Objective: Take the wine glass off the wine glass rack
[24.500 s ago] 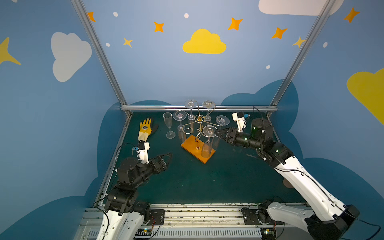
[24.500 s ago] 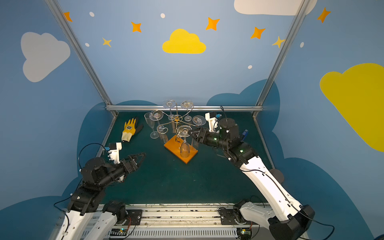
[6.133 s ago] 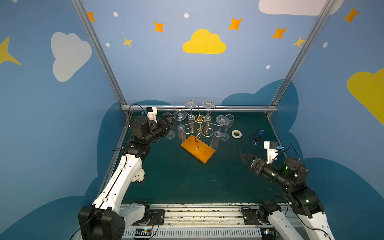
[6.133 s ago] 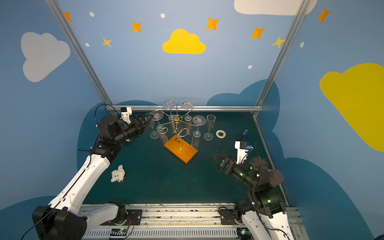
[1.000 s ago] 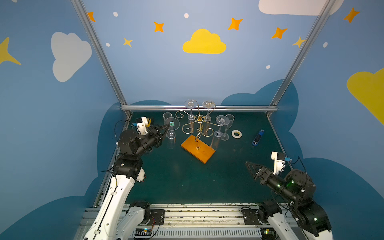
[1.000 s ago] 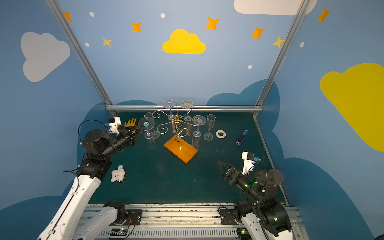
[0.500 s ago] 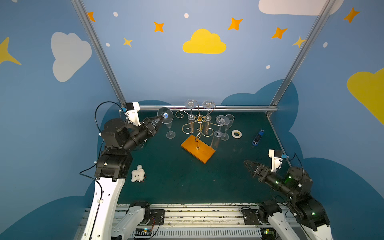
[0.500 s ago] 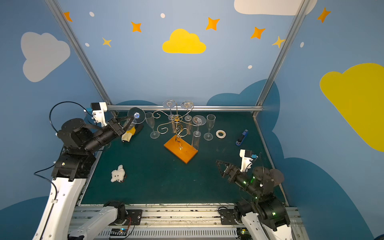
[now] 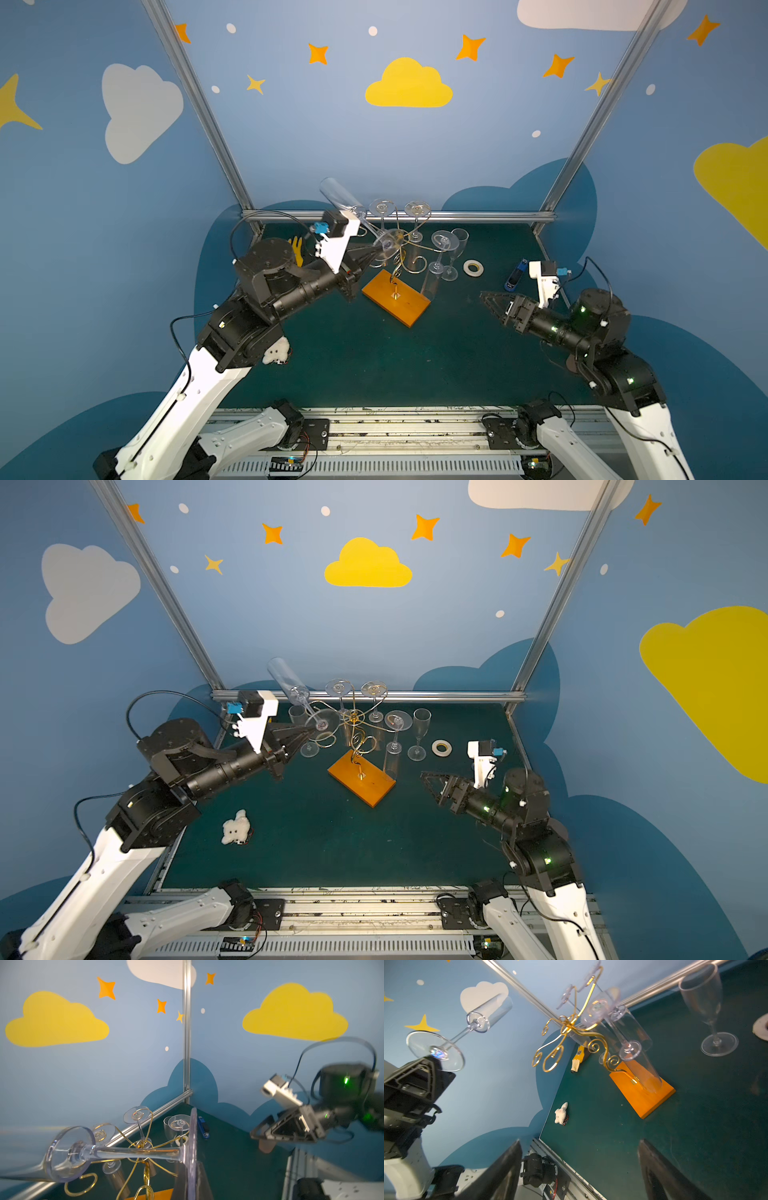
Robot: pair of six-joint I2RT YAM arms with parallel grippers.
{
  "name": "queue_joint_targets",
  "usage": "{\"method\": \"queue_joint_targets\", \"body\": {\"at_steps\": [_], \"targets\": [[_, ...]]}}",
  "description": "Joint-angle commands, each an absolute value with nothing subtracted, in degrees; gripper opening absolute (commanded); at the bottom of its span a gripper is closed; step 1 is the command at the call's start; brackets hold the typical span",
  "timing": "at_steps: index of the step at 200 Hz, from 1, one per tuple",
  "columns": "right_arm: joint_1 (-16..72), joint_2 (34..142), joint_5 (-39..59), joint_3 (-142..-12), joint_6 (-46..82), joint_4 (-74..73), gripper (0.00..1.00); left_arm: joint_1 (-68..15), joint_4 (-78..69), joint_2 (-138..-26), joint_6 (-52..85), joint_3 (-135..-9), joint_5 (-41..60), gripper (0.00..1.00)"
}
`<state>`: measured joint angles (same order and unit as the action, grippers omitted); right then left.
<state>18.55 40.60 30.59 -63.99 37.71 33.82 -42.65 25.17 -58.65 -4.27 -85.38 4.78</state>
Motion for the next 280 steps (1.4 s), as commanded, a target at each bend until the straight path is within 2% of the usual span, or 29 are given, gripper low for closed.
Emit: {"method": "queue_joint_targets", "body": {"at_steps": [1,28,55,106,170,228,280], "targets": [[18.8,45.6,37.3,-72.8,33.5,35.0,0.86,-50.6,22.9,-60.3,-22.7,-86.5,-5.9,0.03],[18.7,51.5,42.6,-81.6,33.0,35.5,0.86,-61.4,18.9,-63.3,-37.5,-85.2,-17.2,0.03],[18.9,55.7,47.1,-86.9,33.2,35.2,0.84,-67.6,14.2,-65.9,-49.0,-83.2,-24.4,0.03],[22.1,57.4,48.2,-88.3,30.6,36.5,0.8,-72.8,6.0,-67.5,-59.4,-77.7,-28.6,0.03],[29.0,56.6,41.7,-87.4,21.8,41.9,0.67,-76.6,6.1,-70.0,-65.6,-76.3,-30.2,0.03],[32.2,55.7,37.2,-84.2,21.1,38.9,0.45,-78.6,4.8,-70.6,-66.8,-75.1,-32.0,0.03],[33.9,55.8,35.1,-83.2,20.5,38.1,0.19,-79.2,4.6,-70.6,-66.8,-75.0,-32.7,0.03]]}}
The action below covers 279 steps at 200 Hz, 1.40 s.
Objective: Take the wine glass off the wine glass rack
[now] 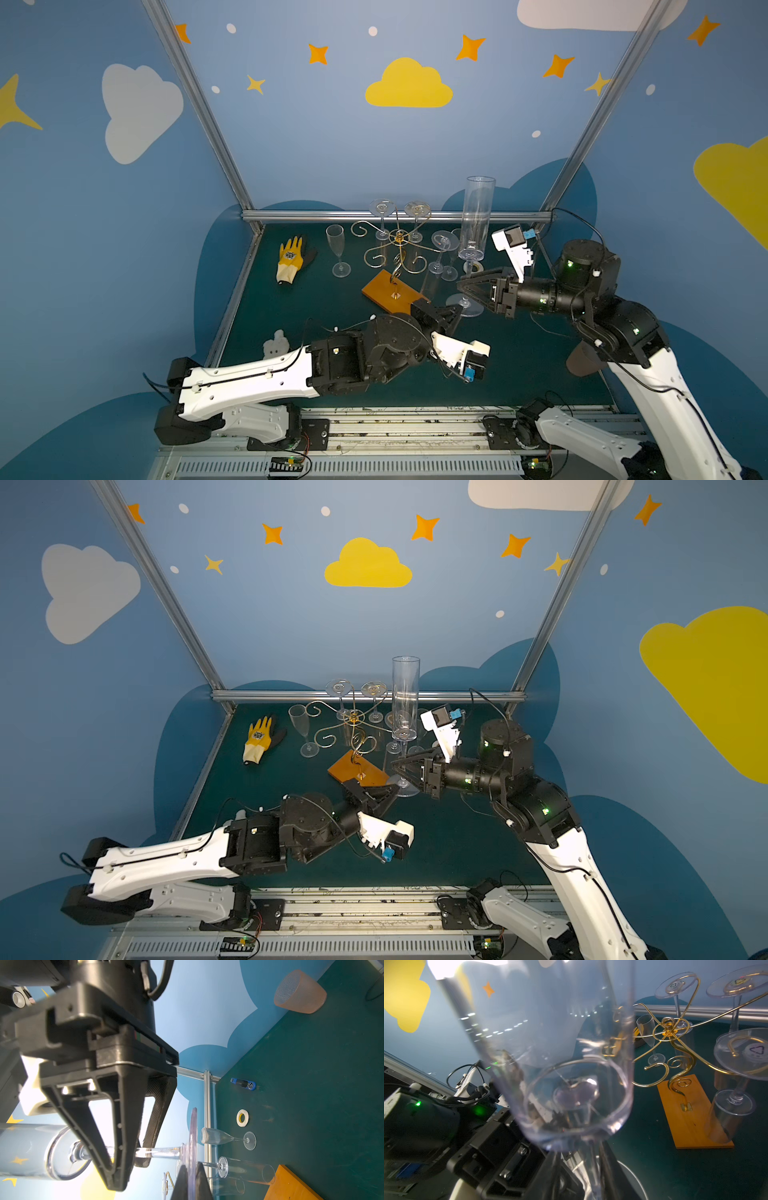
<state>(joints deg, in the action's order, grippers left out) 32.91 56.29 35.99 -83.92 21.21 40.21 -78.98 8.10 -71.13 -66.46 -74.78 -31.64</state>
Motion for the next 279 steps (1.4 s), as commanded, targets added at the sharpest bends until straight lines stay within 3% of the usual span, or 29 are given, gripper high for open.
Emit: {"method": "queue_joint_targets", "body": {"at_steps": [1,30,53,84,107,144,196,227,279], "targets": [[34.0,55.8,35.1,-83.1,20.5,38.1,0.18,-79.2,4.6,-70.6,-66.8,-75.0,-32.7,0.03],[34.8,54.8,33.5,-81.2,20.6,36.2,0.04,-79.3,4.2,-70.8,-66.9,-74.8,-32.9,0.04],[35.1,53.8,32.8,-79.7,20.7,34.2,0.0,-79.6,0.9,-70.1,-67.0,-73.4,-33.0,0.18],[35.4,53.2,32.2,-78.8,20.0,33.7,0.0,-80.0,-2.1,-68.0,-64.6,-71.3,-32.3,0.62],[35.5,52.6,31.2,-78.2,18.2,33.9,0.0,-79.9,-3.8,-65.3,-58.5,-70.4,-31.3,0.77],[36.1,49.5,28.6,-73.0,13.0,30.4,0.0,-75.1,1.9,-58.9,-36.1,-71.1,-19.4,0.83],[39.2,44.6,30.1,-62.8,6.5,23.4,0.0,-54.7,2.6,-53.2,0.2,-69.9,5.1,0.88],[42.1,43.4,29.5,-58.9,5.8,21.7,0.0,-42.4,-2.1,-54.6,17.3,-69.1,26.4,0.88],[48.9,42.6,27.8,-53.5,8.3,14.2,0.0,-38.7,-11.1,-59.7,30.3,-68.6,39.8,0.88]]}}
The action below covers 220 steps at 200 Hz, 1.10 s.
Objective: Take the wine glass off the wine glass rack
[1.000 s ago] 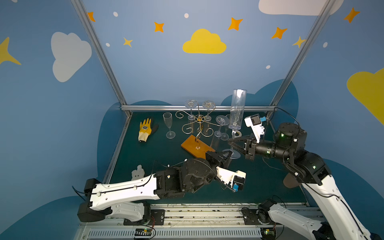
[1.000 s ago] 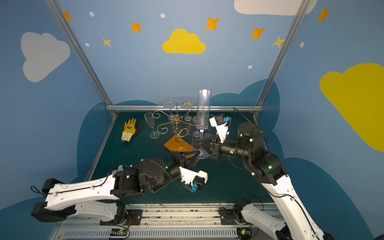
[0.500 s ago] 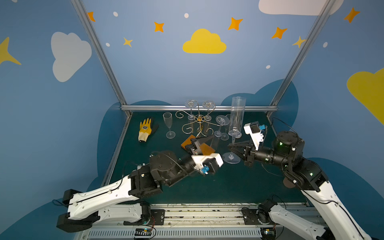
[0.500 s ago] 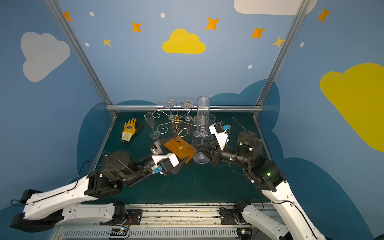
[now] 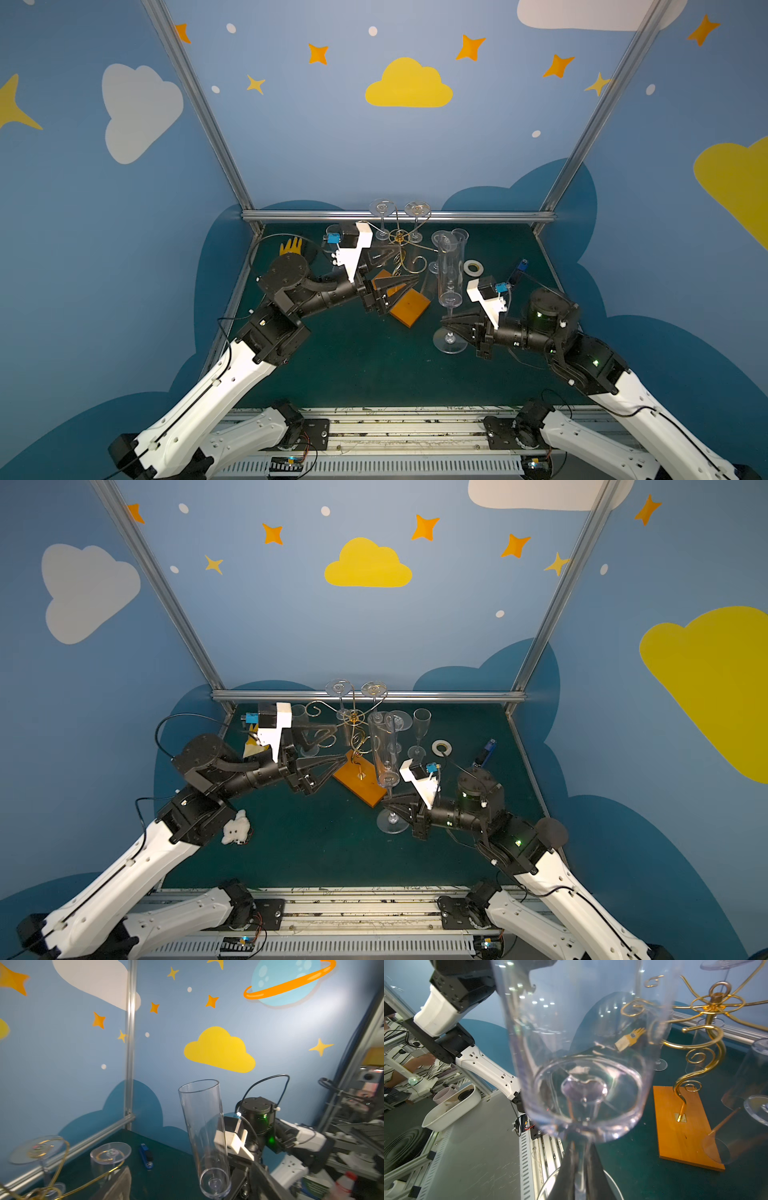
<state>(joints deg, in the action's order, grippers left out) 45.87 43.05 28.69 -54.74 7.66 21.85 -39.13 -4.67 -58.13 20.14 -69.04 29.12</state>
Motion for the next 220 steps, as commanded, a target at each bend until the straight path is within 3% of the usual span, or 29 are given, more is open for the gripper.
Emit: {"method": "queue_joint_targets", "body": {"at_steps": [1,96,178,220], "targets": [[49.2,42.7,27.8,-53.4,8.3,14.1,0.0,-38.7,-11.3,-59.8,30.5,-68.6,40.0,0.88],[60.1,49.7,19.4,-51.9,8.0,7.0,0.0,-39.6,-18.7,-61.3,36.1,-65.0,42.2,0.77],[61.3,50.1,16.7,-51.3,8.5,5.8,0.0,-42.2,-15.2,-59.6,30.6,-64.5,38.9,0.4],[62.0,49.8,15.9,-50.8,8.5,6.2,0.0,-42.4,-15.3,-59.2,30.0,-64.2,37.9,0.36]]}}
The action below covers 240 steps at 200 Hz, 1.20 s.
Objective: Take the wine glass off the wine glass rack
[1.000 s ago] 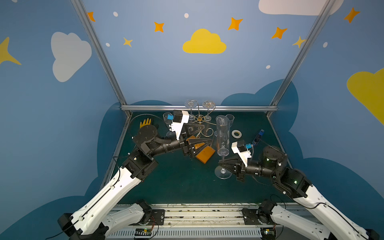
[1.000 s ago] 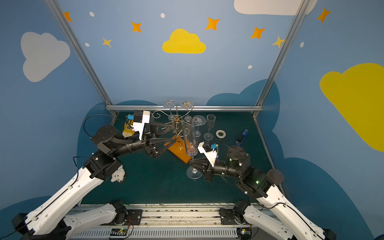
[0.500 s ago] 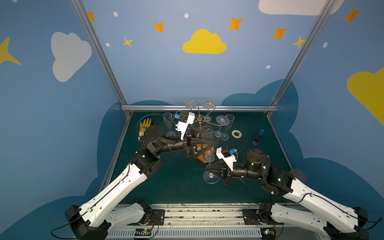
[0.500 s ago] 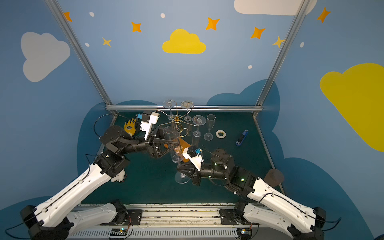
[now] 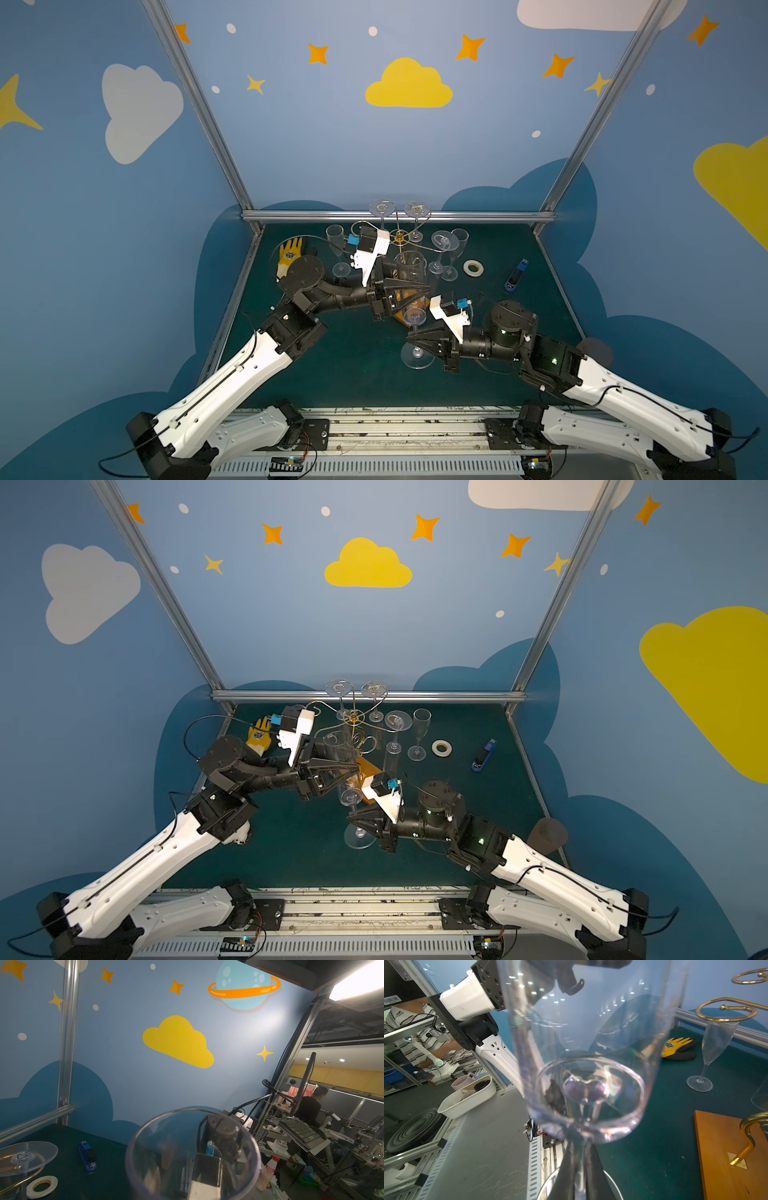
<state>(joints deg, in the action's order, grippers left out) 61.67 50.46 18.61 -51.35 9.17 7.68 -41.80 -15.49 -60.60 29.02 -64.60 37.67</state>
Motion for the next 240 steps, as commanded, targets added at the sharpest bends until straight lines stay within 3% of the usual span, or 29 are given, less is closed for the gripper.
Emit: {"method": "queue_joint_targets", "body": {"at_steps": [1,5,14,20,34,41,108,143,193,240], "targets": [[61.9,49.7,15.8,-50.8,8.4,6.2,0.0,-42.4,-15.3,-59.2,30.0,-64.2,37.9,0.36],[62.0,49.8,15.4,-50.8,8.6,6.3,0.02,-42.5,-15.3,-59.0,29.9,-64.1,37.6,0.36],[62.2,49.5,13.8,-50.7,8.7,6.6,0.36,-42.5,-15.0,-58.7,29.5,-63.8,36.7,0.36],[62.4,49.2,12.7,-50.7,8.6,6.8,0.52,-42.5,-14.7,-58.3,29.0,-63.5,35.9,0.36],[62.6,48.0,9.4,-50.4,8.1,7.4,0.79,-42.5,-13.5,-57.0,27.7,-62.7,33.3,0.36],[62.7,47.2,8.0,-50.1,7.8,7.5,0.84,-42.6,-12.9,-56.2,26.9,-62.1,31.9,0.36],[62.6,36.8,-2.9,-47.5,5.7,13.6,0.87,-42.6,-3.5,-43.5,14.3,-53.2,13.9,0.38],[62.6,31.4,-6.1,-45.8,6.3,16.2,0.87,-42.6,-3.5,-34.9,8.3,-44.7,-4.4,0.38],[62.6,27.3,-9.9,-44.8,7.6,19.1,0.87,-41.5,-16.1,-28.1,-1.8,-32.2,-23.0,0.39],[62.6,27.9,-10.7,-45.6,9.3,20.7,0.87,-34.7,-26.2,-33.5,-2.9,-26.7,-26.9,0.39]]}}
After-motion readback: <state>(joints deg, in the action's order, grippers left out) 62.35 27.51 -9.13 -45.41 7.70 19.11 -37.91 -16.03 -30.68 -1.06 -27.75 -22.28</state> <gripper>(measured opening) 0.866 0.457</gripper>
